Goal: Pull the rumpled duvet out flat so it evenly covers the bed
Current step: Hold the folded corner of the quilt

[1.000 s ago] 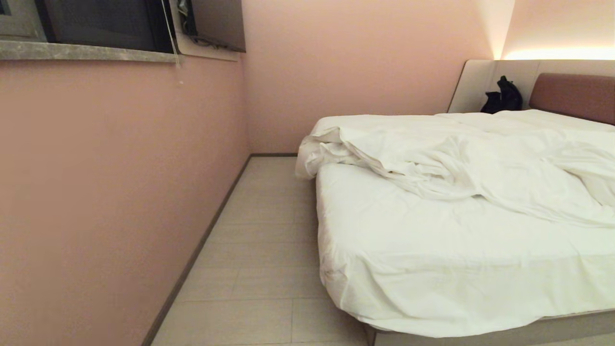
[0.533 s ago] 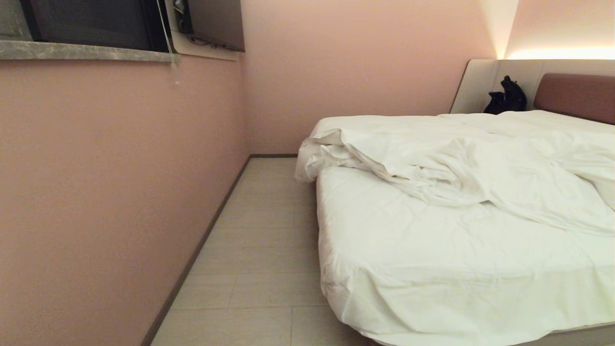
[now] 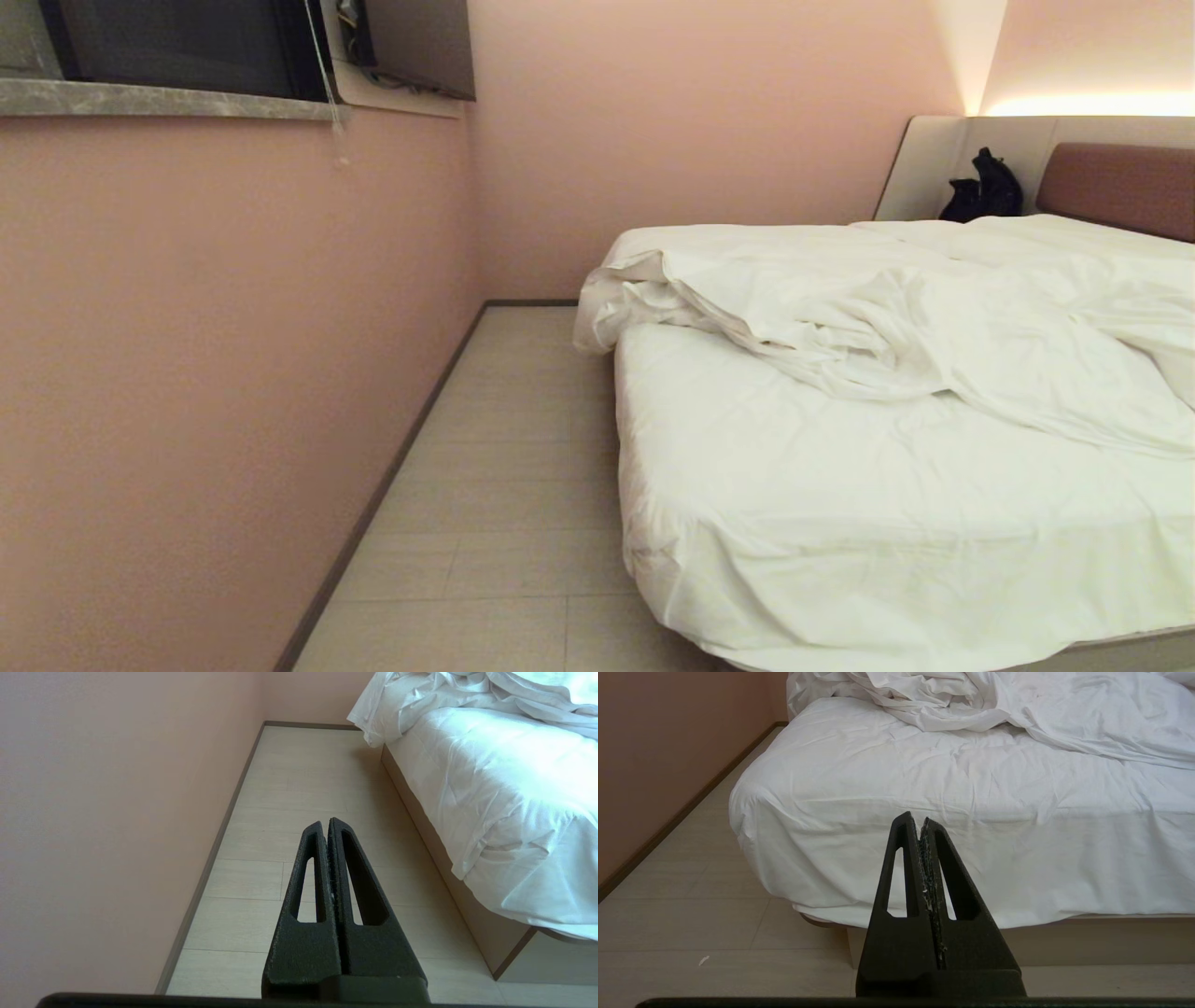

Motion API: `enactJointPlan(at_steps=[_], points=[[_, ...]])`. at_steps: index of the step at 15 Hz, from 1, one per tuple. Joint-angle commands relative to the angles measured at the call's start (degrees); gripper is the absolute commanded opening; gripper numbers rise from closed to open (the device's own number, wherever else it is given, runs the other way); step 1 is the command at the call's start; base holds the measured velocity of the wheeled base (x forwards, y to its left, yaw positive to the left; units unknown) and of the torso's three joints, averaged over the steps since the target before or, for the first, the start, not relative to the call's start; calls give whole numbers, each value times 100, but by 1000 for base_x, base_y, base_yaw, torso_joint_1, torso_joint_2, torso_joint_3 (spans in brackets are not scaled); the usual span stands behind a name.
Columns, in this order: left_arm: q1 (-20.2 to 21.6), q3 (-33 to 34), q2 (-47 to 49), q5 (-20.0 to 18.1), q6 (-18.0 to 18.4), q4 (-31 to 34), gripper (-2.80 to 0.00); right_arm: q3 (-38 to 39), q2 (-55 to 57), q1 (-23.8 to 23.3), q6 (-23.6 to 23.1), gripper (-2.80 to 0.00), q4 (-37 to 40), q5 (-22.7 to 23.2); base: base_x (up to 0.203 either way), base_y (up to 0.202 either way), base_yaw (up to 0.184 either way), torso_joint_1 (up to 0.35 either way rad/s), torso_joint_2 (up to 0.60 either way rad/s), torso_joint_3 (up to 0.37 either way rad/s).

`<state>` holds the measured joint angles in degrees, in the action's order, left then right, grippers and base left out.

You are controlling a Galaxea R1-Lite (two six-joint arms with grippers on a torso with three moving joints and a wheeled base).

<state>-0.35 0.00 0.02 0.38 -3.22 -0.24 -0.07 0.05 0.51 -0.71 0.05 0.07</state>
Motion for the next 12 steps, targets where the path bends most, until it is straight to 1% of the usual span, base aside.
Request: enactJointPlan(at_steps=[1, 12], points=[[0, 0, -2, 6, 6, 7, -280, -1, 4, 2, 0, -280, -5, -7, 0, 0, 0, 0, 0, 0], [0, -9, -2, 6, 15, 16, -280, 7, 4, 2, -2, -280, 2, 1, 0, 0, 0, 0, 0, 0]])
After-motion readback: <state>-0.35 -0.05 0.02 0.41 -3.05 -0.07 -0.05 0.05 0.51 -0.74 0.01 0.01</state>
